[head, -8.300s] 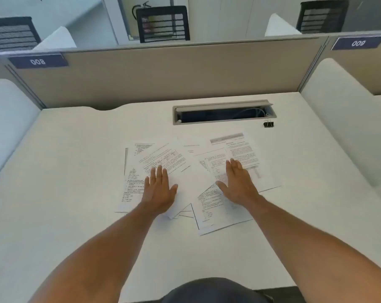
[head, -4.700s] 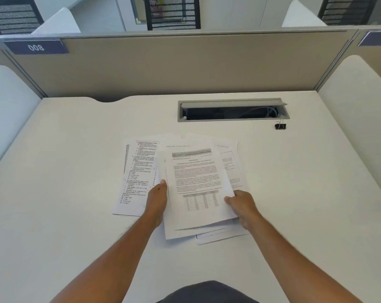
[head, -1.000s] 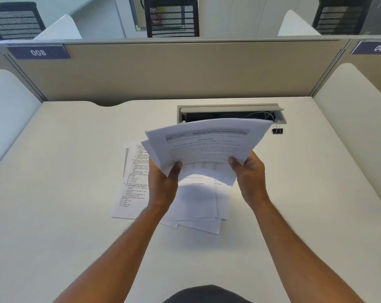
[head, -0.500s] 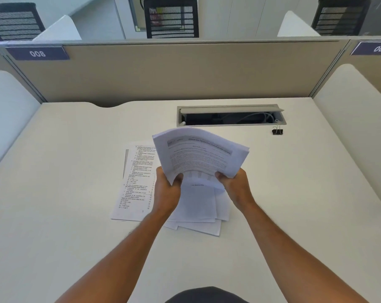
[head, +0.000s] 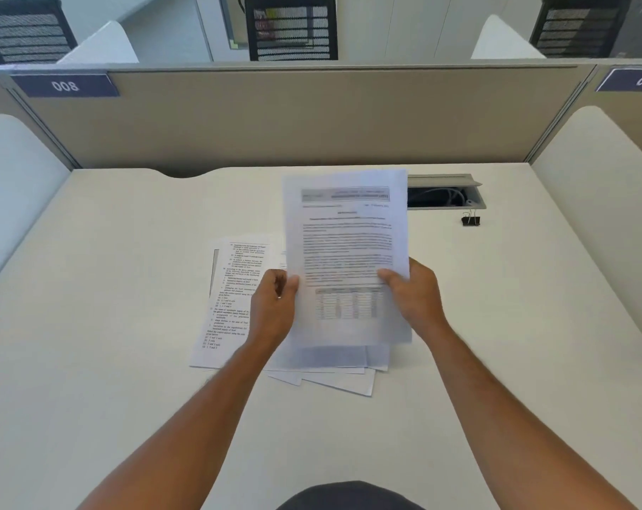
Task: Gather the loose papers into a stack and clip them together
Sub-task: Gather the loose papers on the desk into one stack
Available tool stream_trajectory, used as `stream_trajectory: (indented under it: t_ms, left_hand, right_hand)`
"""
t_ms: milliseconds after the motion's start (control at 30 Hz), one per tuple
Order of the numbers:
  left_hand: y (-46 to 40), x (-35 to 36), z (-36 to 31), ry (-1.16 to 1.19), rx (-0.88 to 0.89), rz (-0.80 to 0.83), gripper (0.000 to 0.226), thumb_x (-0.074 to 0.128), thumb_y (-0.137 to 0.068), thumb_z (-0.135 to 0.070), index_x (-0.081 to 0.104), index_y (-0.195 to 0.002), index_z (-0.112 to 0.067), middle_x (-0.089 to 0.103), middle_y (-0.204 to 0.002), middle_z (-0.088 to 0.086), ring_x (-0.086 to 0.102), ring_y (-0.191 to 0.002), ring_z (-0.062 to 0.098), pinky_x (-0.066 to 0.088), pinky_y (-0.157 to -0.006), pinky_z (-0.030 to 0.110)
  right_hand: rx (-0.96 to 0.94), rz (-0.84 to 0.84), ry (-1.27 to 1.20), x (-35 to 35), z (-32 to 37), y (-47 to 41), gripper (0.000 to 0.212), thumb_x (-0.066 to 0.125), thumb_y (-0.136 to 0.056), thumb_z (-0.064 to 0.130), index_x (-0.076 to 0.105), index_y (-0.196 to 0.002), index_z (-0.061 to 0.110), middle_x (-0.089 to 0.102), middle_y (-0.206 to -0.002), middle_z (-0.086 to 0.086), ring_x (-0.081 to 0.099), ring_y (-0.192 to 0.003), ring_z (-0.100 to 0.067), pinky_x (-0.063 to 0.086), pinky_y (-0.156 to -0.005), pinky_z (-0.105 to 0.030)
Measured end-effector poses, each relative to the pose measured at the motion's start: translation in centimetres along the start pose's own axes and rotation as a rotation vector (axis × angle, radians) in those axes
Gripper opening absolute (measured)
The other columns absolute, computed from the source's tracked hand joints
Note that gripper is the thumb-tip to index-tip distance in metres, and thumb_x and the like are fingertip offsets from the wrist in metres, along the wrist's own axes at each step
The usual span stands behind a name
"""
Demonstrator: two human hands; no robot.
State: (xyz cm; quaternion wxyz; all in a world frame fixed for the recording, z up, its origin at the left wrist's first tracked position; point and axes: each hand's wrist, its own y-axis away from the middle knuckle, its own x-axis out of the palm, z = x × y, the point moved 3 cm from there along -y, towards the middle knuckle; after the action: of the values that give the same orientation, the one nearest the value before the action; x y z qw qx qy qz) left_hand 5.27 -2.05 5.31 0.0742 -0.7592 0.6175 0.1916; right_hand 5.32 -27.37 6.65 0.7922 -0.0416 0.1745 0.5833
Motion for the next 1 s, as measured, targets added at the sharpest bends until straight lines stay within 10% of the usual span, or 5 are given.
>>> stream_trajectory:
  t_ms: [300,633,1000]
  left_hand:
    - [-0.5,-0.4,4.9,-0.326,-0.291,0.026,0.055,0.057,-0.095,-0.015,0.039,-0.146,-0.006,0.053,-0.142,0.018,0.044,-0.135,0.036,0.040,-0.109,0.047]
    - [0.1,0.0,5.2,-0.228,-0.286,0.060,0.059,0.055,-0.094,-0.009,0.034,-0.149,-0.010,0.052,-0.145,0.016,0.051,-0.131,0.034,0.044,-0.106,0.043]
    - [0.4,0.2,5.5,-0.206,-0.269,0.029,0.063,0.056,-0.091,-0.007,0.034,-0.150,-0.011,0.046,-0.147,0.017,0.049,-0.131,0.033,0.045,-0.099,0.039]
  right_hand:
    - [0.369,-0.011,0.002,0.8,-6.0,-0.2,0.033,0.070,-0.086,0.010,0.072,-0.119,0.010,0.075,-0.112,-0.007,0.071,-0.095,-0.028,0.058,-0.086,-0.037]
    - [0.250,0.117,0.529,6.8,-6.4,0.7,0.037,0.058,-0.082,0.037,0.072,-0.102,0.010,0.071,-0.104,-0.007,0.066,-0.095,-0.031,0.059,-0.081,-0.039]
    - [0.253,0.162,0.316,6.4,-5.7,1.5,0.031,0.061,-0.089,0.018,0.059,-0.120,0.017,0.069,-0.116,0.001,0.065,-0.101,-0.024,0.055,-0.086,-0.038]
